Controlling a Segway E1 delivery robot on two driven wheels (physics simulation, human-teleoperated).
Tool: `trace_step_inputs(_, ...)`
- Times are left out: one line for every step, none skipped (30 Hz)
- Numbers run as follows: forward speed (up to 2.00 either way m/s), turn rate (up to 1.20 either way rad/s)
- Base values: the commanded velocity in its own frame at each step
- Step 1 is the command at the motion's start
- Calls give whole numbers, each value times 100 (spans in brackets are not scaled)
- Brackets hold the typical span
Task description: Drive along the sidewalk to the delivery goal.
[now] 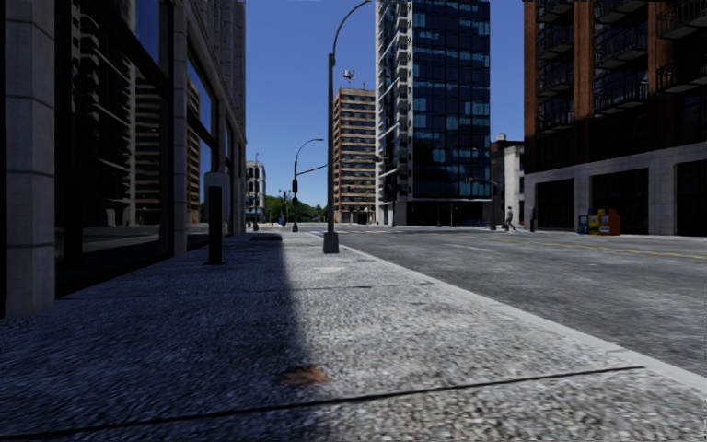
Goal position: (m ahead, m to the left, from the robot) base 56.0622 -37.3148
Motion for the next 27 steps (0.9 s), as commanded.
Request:
trace_step_inputs(200,69)
trace_step_inputs(200,69)
trace_step_inputs(200,69)
trace_step_inputs(200,69)
trace_step_inputs(200,69)
trace_step_inputs(200,69)
trace_step_inputs(200,69)
trace_step_inputs(200,69)
trace_step_inputs(200,69)
trace_step_inputs(200,69)
trace_step_inputs(200,69)
trace_step_inputs(200,69)
trace_step_inputs(200,69)
trace_step_inputs(200,69)
trace_step_inputs(200,69)
trace_step_inputs(200,62)
trace_step_inputs(200,62)
trace_step_inputs(200,6)
trace_step_inputs(200,0)
trace_step_inputs(200,0)
trace_step_inputs(200,0)
trace_step_inputs(200,0)
trace_step_inputs(200,0)
trace_step_inputs(200,0)
trace_step_inputs(200,0)
trace_step_inputs(200,0)
trace_step_inputs(200,0)
